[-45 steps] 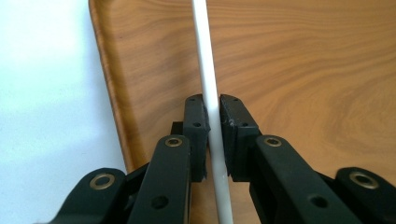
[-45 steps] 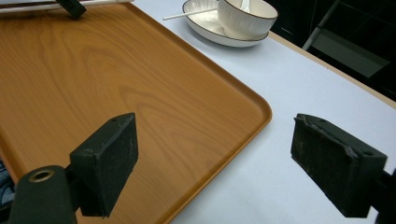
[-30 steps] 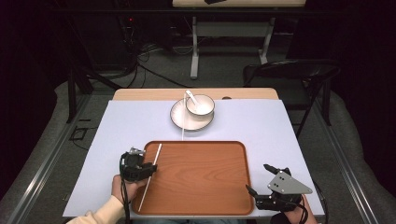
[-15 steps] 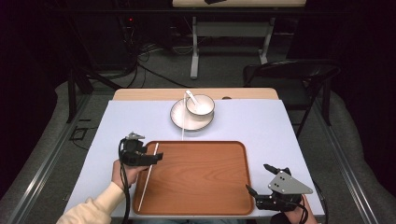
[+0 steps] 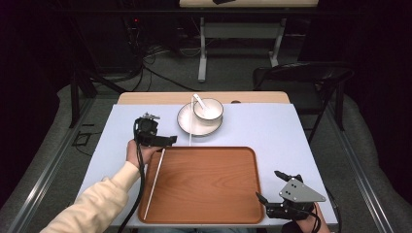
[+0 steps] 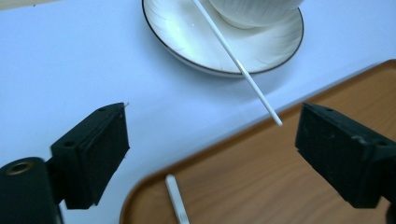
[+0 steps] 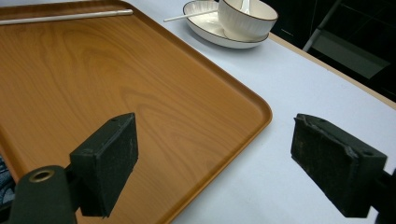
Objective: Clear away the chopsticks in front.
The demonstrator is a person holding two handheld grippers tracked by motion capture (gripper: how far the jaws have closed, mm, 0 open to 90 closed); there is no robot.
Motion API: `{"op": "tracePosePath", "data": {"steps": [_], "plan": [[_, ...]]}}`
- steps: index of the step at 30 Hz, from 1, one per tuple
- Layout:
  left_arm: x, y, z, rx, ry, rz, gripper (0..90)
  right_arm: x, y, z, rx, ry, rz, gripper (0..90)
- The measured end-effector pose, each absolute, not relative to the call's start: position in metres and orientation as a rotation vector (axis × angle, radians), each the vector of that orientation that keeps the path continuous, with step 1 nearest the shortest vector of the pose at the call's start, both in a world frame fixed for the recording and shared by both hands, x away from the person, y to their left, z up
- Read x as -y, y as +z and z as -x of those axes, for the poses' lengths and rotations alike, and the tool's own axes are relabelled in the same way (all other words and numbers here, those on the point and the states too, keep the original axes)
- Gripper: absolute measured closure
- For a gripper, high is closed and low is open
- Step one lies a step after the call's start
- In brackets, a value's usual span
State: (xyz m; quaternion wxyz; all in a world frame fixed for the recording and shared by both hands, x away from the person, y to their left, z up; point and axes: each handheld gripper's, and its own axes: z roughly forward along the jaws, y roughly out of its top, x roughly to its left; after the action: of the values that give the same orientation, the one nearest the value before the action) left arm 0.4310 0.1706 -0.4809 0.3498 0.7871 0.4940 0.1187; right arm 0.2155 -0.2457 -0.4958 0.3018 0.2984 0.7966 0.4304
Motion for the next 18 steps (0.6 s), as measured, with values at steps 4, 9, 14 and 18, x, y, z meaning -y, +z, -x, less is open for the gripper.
{"op": "tracePosePath", "data": {"steps": [4,9,14,18], "plan": [[-0.159,-0.481,-0.458,-1.304,0.31,-2.048,3.6,0.245,-0.496,-0.216,-2.113,1.139,-0.793,14.3],[-0.149,-0.485,-0.476,-1.326,0.296,-2.048,1.4,0.246,-0.496,-0.216,-2.113,1.139,-0.793,14.3],[-0.136,-0.493,-0.495,-1.345,0.28,-2.063,2.4,0.246,-0.496,-0.216,-2.114,1.138,-0.794,14.3],[-0.127,-0.499,-0.505,-1.338,0.251,-2.09,9.2,0.246,-0.496,-0.216,-2.117,1.136,-0.793,14.4]]}}
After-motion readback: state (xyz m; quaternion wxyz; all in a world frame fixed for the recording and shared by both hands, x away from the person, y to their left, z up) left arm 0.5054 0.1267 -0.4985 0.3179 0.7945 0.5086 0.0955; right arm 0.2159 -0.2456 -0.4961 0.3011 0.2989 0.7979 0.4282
